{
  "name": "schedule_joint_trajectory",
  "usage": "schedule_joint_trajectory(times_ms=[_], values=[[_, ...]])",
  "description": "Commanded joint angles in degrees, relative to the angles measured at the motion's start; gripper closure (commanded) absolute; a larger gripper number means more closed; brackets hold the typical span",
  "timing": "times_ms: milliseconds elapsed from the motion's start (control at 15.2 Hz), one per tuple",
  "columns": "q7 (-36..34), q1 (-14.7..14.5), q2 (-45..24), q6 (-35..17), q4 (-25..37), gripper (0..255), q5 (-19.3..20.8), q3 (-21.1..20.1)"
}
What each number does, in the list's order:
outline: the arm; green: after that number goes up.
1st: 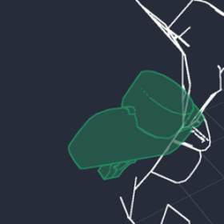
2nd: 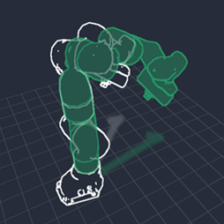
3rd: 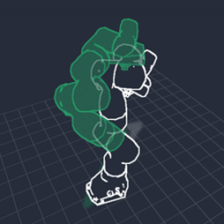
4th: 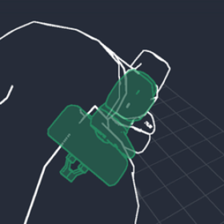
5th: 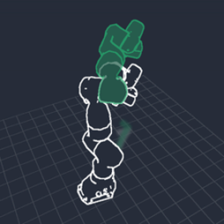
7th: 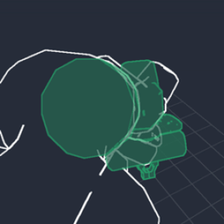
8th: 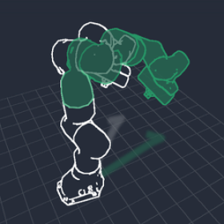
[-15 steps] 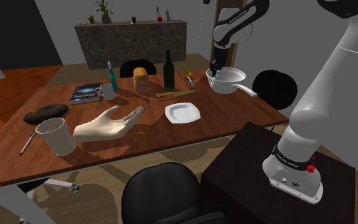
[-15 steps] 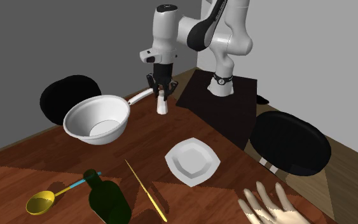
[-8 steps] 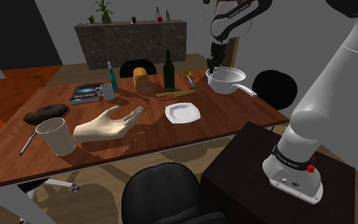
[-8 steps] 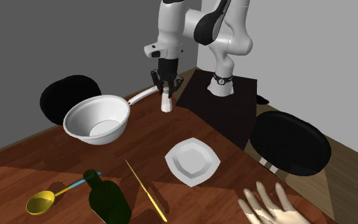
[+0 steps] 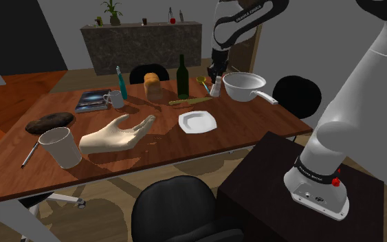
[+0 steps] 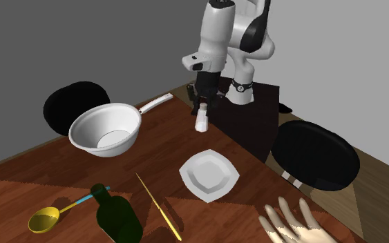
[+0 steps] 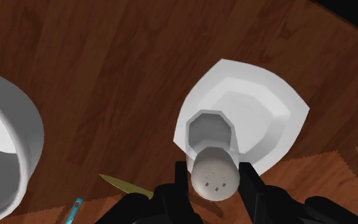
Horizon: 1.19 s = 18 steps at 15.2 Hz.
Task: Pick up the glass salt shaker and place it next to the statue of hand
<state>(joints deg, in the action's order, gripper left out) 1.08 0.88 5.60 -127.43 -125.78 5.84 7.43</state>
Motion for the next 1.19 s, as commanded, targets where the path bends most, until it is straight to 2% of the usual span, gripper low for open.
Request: schedule_joint_trajectory(times_ms=[0, 594, 1122], values=[[-3.2, -1.3, 0.1, 0.2, -0.2, 255, 0.3, -1.7], [-15.9, -7.0, -4.4, 2.4, 5.4, 255, 1.1, -8.4], [-26.4, -12.2, -11.8, 5.7, 15.0, 255, 2.7, -13.2]])
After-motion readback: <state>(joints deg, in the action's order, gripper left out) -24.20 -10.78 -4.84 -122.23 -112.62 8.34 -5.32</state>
